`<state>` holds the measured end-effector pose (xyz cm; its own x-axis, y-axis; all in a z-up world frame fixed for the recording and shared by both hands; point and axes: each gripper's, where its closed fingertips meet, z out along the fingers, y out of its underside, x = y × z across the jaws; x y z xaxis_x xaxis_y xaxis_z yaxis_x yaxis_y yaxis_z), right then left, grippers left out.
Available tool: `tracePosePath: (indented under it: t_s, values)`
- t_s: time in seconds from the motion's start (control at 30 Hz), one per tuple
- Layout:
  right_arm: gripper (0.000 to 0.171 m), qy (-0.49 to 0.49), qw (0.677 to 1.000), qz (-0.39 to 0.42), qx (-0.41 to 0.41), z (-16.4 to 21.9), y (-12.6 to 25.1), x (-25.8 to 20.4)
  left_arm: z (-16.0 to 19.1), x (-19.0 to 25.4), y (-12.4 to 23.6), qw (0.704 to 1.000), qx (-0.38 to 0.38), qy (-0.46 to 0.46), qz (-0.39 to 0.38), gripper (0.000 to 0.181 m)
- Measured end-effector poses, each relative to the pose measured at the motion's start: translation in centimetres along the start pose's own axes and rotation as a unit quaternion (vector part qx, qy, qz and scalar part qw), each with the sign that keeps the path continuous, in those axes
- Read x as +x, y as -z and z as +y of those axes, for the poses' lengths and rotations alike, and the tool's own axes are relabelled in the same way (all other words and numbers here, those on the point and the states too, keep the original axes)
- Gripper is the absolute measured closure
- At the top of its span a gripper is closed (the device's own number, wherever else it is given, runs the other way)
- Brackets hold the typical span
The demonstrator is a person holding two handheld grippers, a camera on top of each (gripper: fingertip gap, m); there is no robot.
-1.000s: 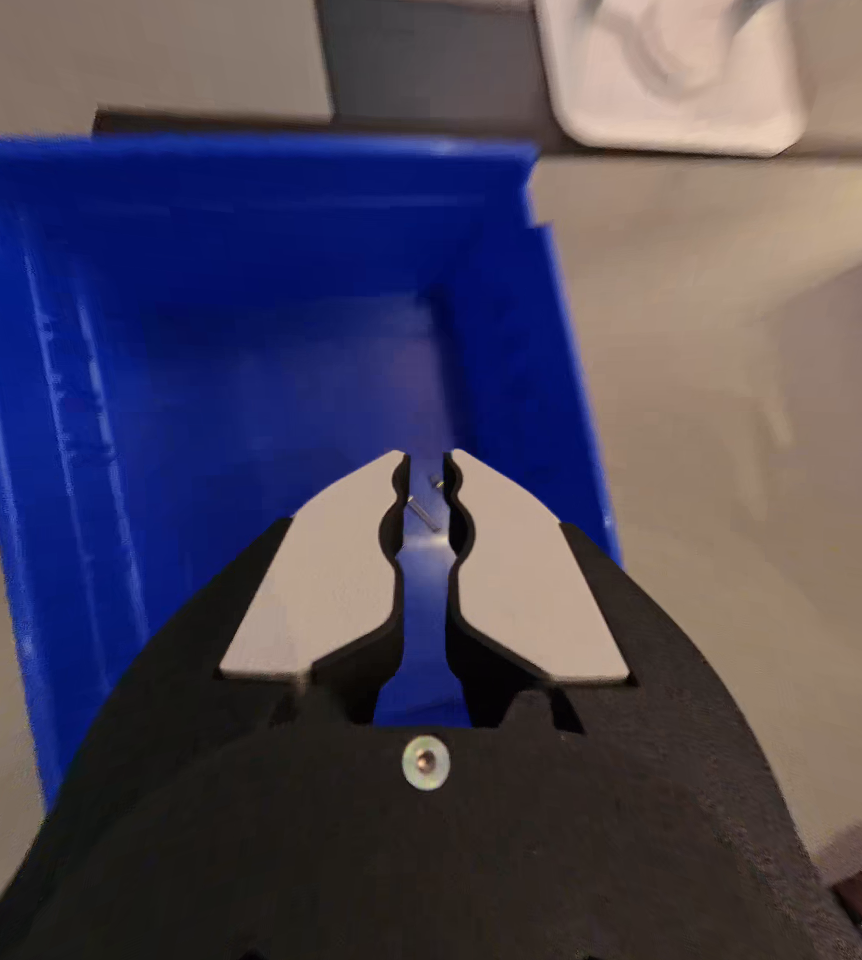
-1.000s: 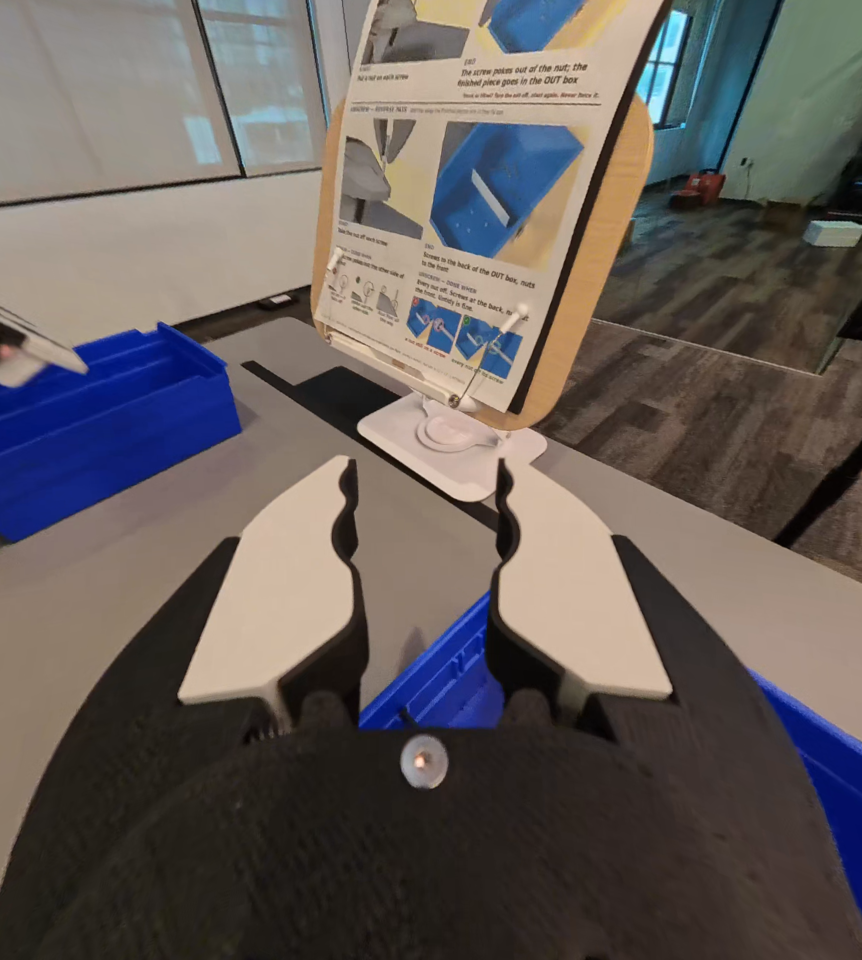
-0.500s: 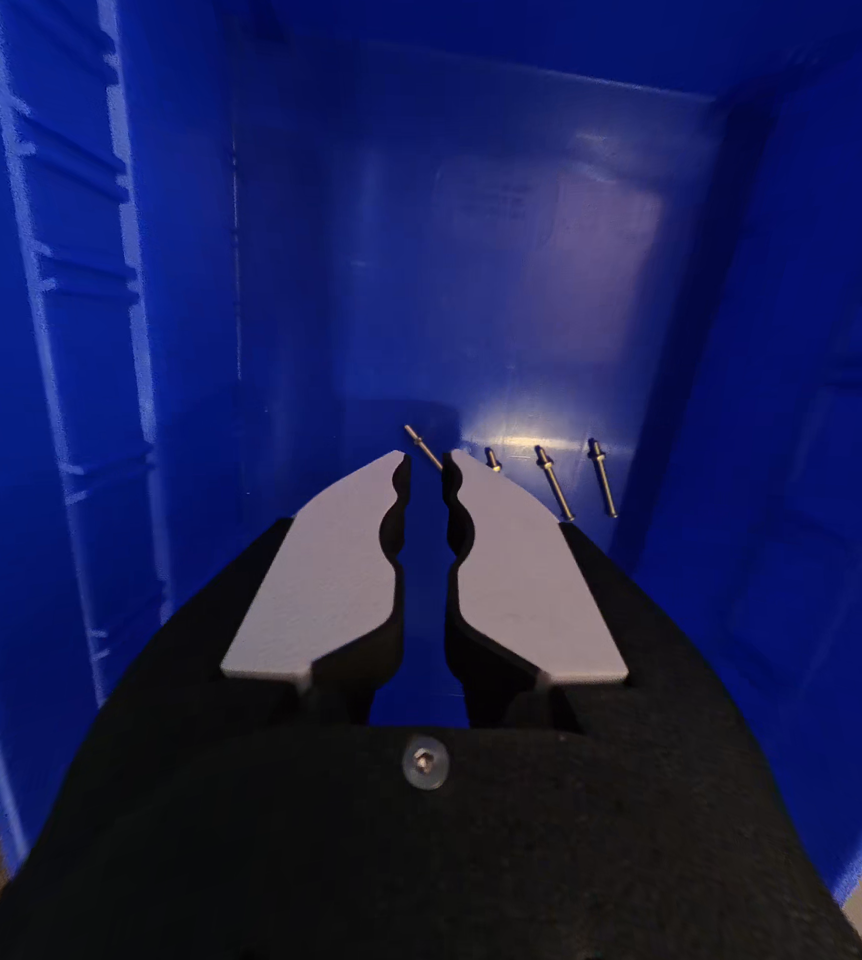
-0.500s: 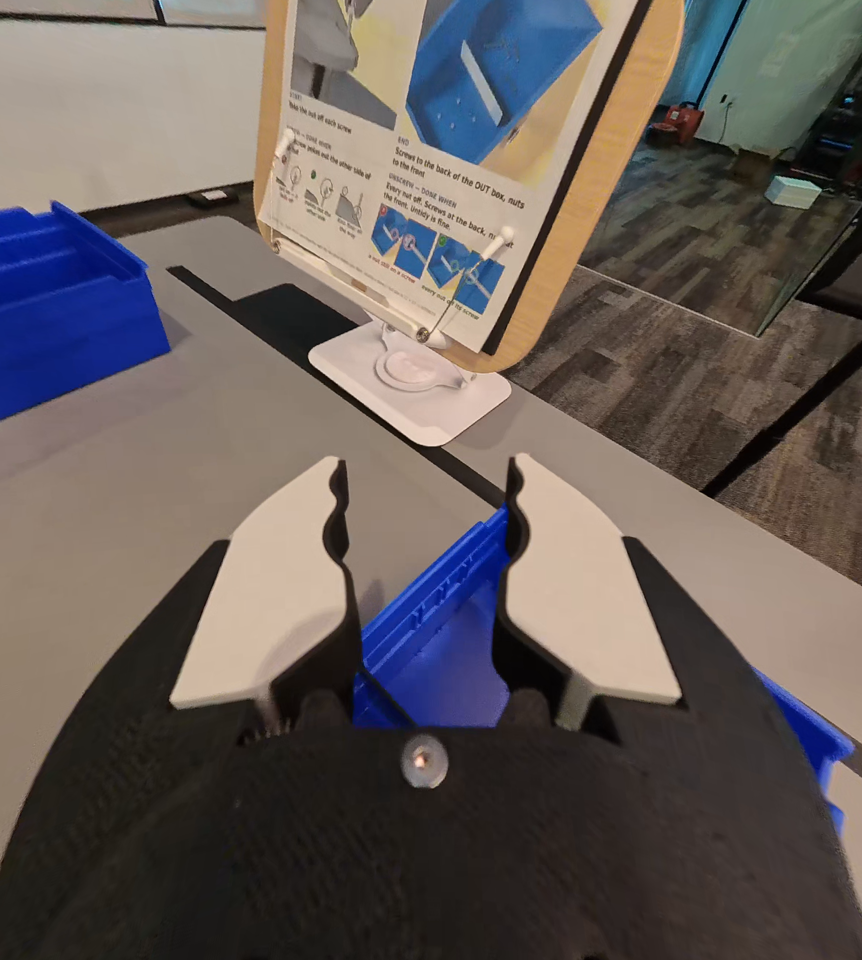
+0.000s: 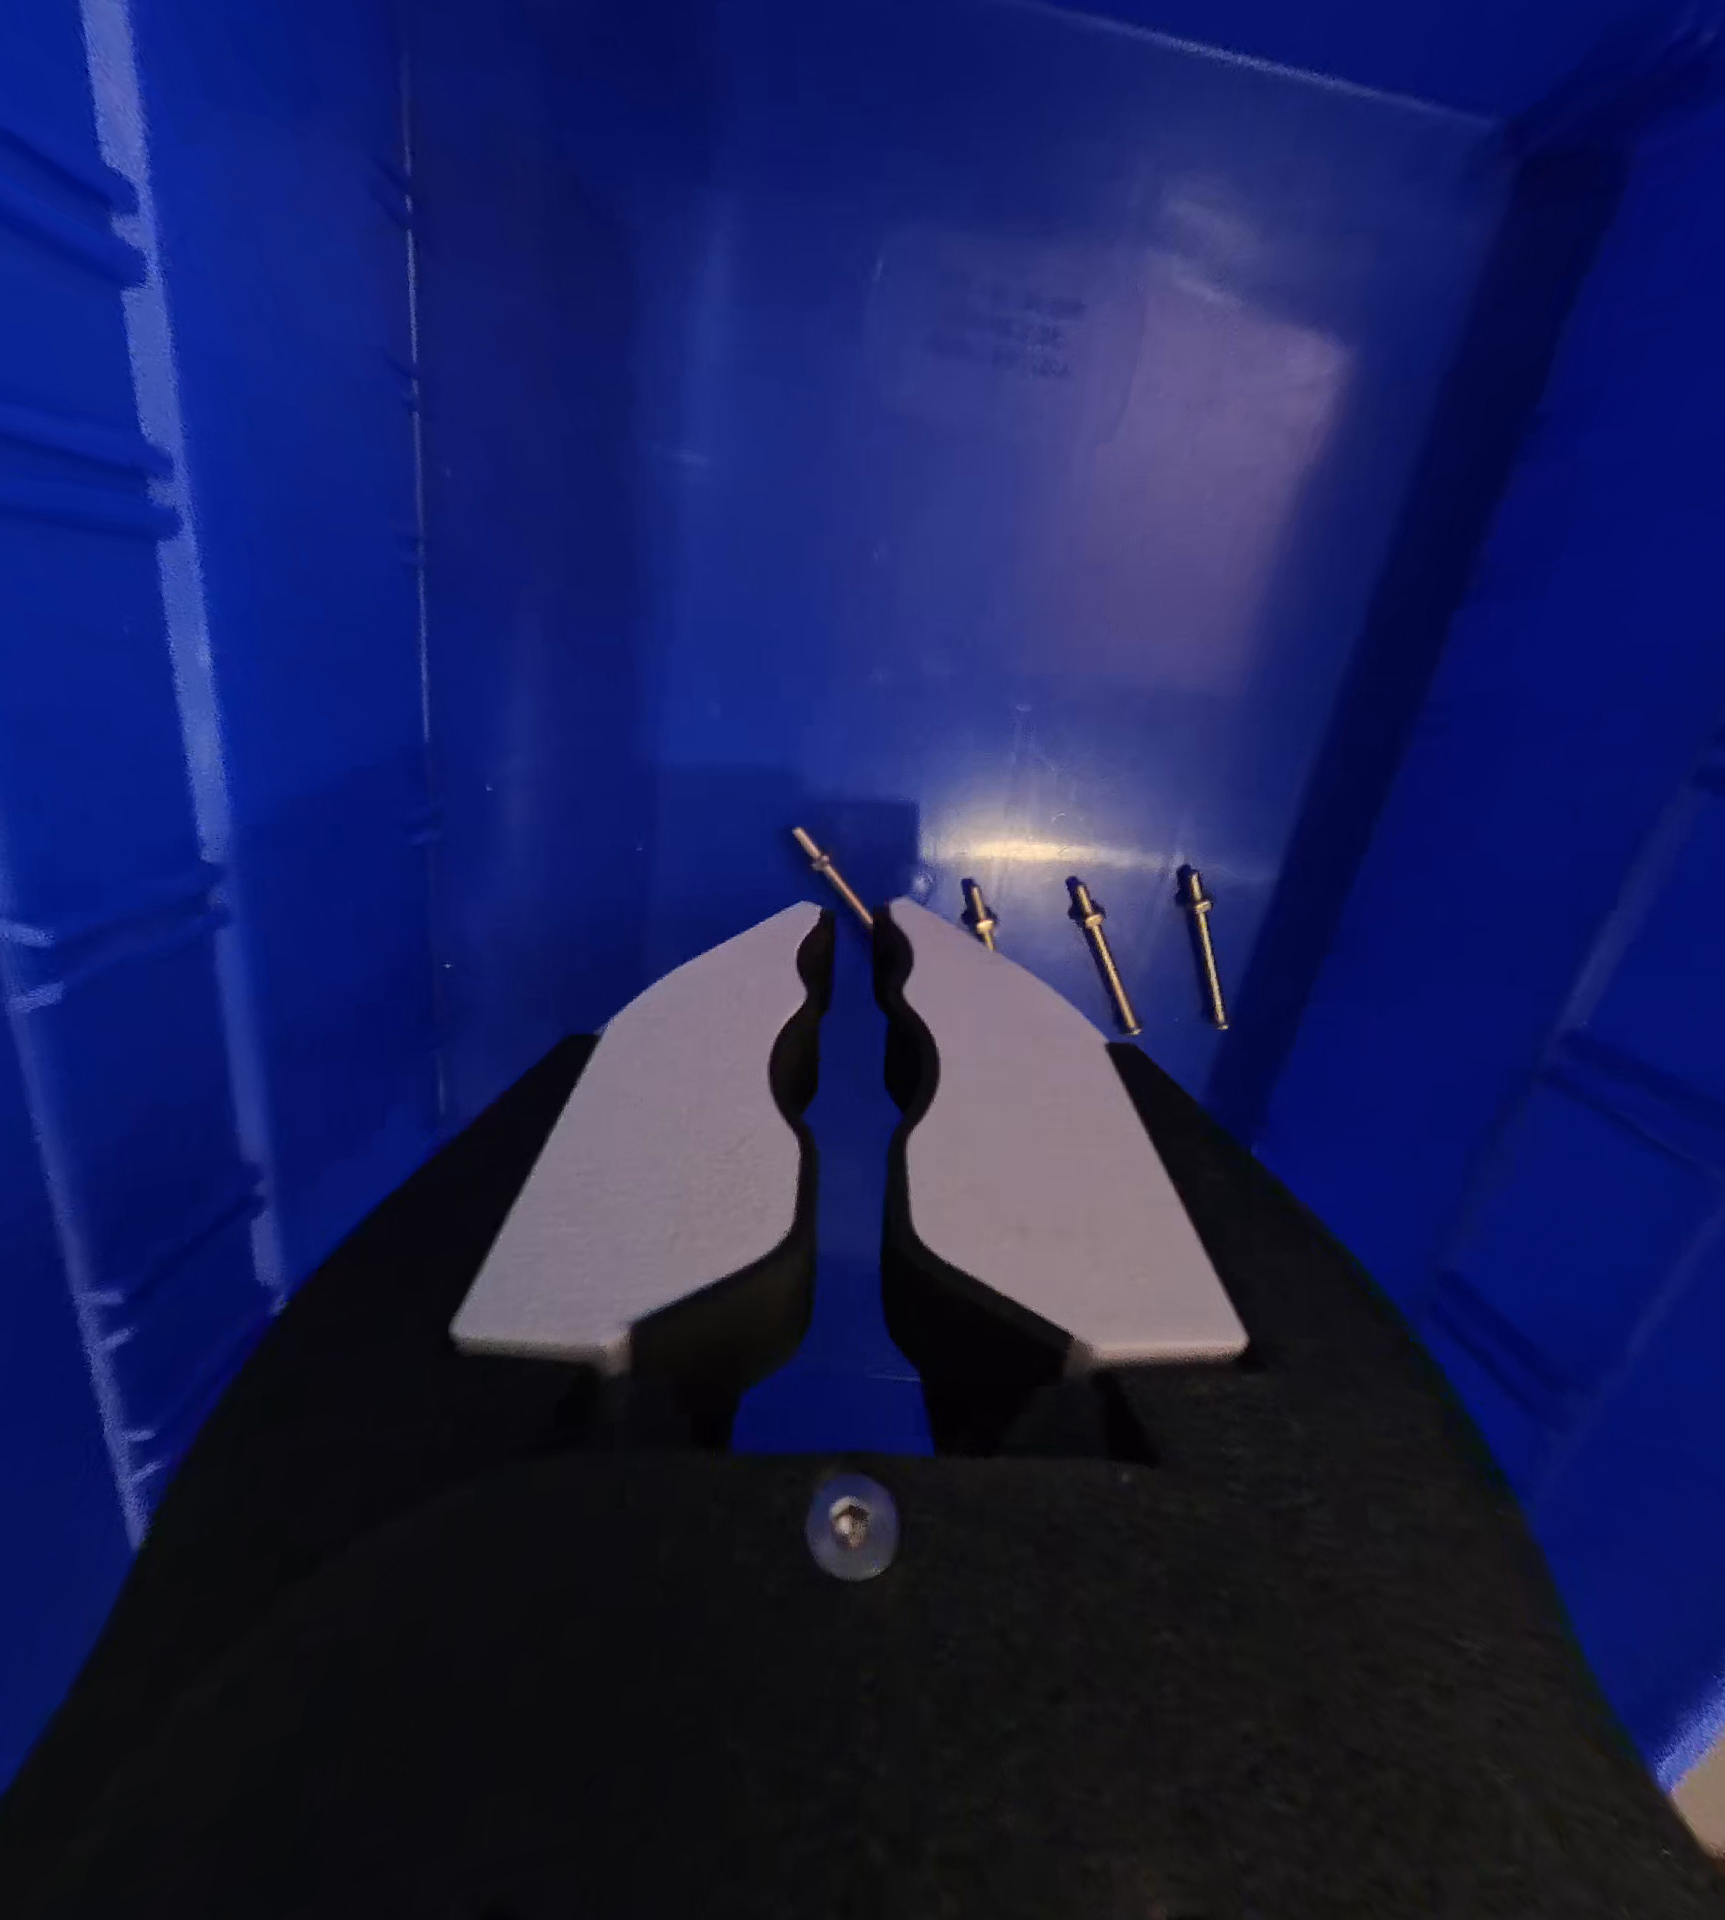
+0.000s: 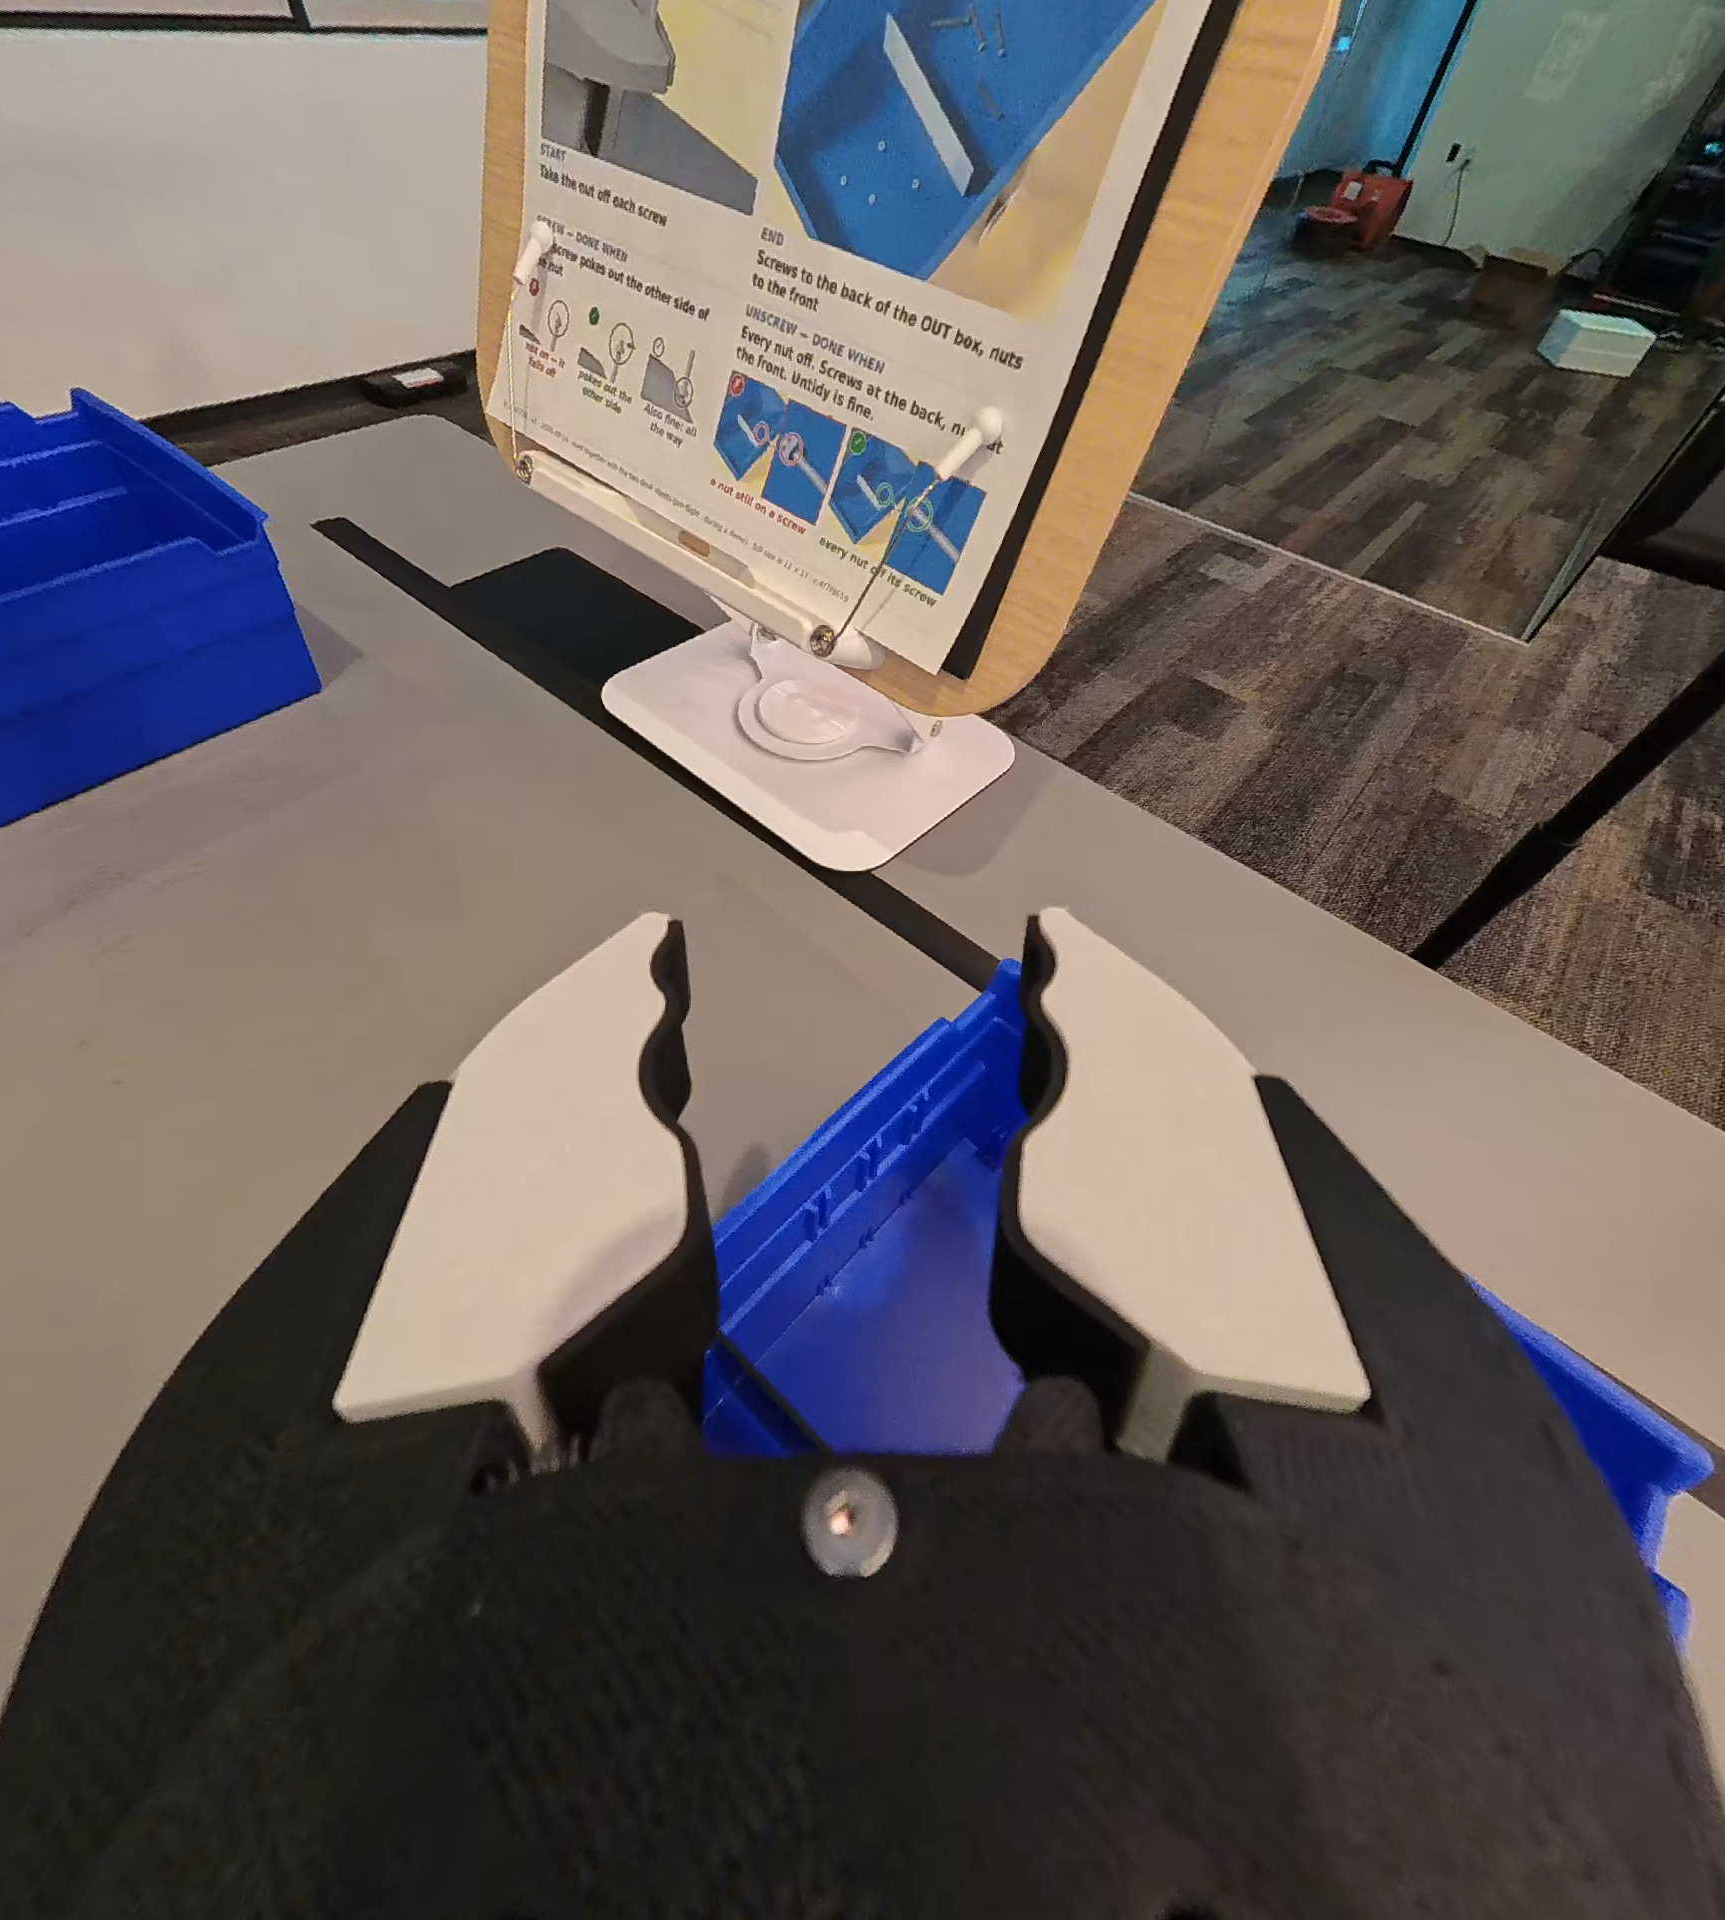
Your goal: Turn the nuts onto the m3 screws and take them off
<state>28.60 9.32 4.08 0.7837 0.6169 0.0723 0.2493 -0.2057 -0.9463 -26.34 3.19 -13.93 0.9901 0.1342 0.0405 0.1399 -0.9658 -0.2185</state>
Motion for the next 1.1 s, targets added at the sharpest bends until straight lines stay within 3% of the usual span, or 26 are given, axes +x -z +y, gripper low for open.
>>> tracePosePath:
  t_s: [0.1,0.5,0.83,0.97,1.1]
  values:
    - [0.109,-0.002,1.0,0.001,-0.002,0.2,-0.1,0.1,0.1,0.2,-0.4,1.0,-0.009,0.009,0.001,0.165]
    - [0.108,0.01,1.0,0.0,-0.023,0.8,-0.7,-0.2,0.3,-0.1,-1.4,0.999,-0.034,0.003,-0.028,0.168]
    - [0.107,0.044,0.997,0.013,-0.054,1.7,-1.5,-0.5,1.4,-0.3,-0.9,0.997,-0.072,-0.014,-0.006,0.179]
    - [0.107,0.058,0.996,0.019,-0.058,1.6,-1.6,-0.5,-1.2,-0.5,2.6,0.999,0.0,-0.027,0.036,0.178]
    - [0.107,0.064,0.997,0.009,-0.051,1.1,-2.1,-1.5,-4.7,5.0,9.9,0.972,0.128,-0.068,0.183,0.179]
